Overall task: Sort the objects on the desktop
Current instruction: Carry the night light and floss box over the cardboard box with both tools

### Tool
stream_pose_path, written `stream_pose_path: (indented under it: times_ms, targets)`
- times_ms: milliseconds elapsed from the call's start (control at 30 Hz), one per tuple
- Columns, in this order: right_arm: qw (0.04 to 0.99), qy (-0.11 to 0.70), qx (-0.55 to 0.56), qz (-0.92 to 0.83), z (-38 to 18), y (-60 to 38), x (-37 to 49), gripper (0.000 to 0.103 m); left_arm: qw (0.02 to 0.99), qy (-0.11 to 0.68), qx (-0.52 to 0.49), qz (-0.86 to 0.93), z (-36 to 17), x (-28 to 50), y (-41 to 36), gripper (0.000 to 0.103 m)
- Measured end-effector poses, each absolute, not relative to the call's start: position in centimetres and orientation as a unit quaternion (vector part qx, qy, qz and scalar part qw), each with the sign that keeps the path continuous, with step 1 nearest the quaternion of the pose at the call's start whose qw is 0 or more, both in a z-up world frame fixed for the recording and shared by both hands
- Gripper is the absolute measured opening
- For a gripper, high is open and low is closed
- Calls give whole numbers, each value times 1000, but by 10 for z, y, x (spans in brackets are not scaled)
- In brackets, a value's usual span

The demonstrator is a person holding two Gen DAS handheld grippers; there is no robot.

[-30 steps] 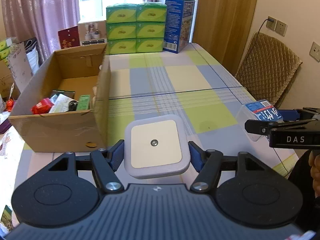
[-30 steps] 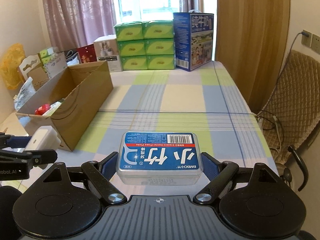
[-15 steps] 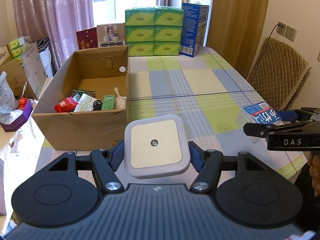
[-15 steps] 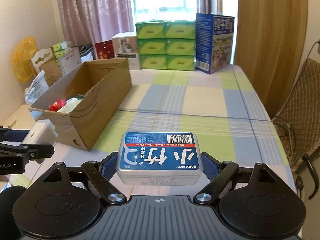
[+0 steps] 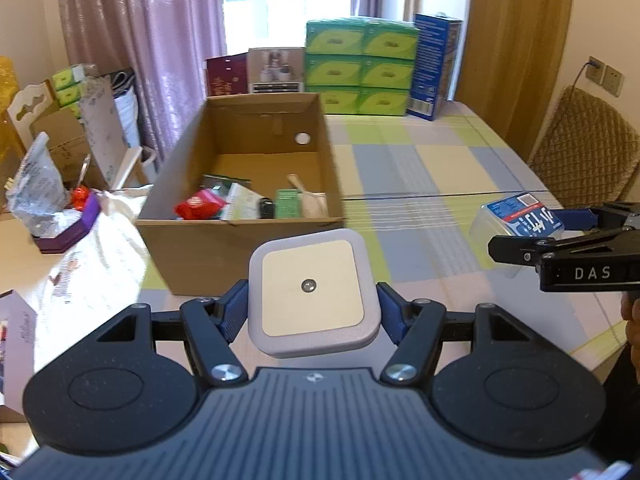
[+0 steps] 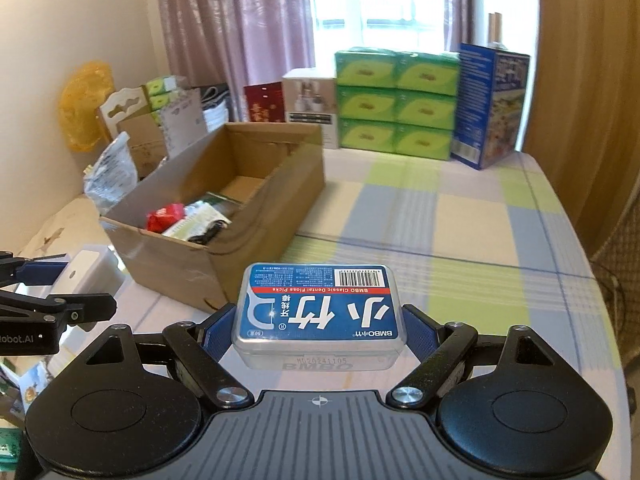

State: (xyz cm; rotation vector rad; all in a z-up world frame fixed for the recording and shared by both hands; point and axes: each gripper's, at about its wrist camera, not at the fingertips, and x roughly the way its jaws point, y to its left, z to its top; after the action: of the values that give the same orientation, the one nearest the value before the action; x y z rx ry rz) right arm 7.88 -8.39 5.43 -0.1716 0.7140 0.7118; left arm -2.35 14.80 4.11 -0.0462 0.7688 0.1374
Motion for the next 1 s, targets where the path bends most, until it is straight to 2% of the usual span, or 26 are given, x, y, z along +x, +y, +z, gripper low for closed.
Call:
stream_pose_path:
  times_ms: [300,1000]
  targets:
    - [861,339,-92,367,54,-47,74,83,922,376,-22,89,45,-29,179,62]
    - [852,346,-107,379,47,-17,74,83,918,385,-30,88,31,-23,200,62]
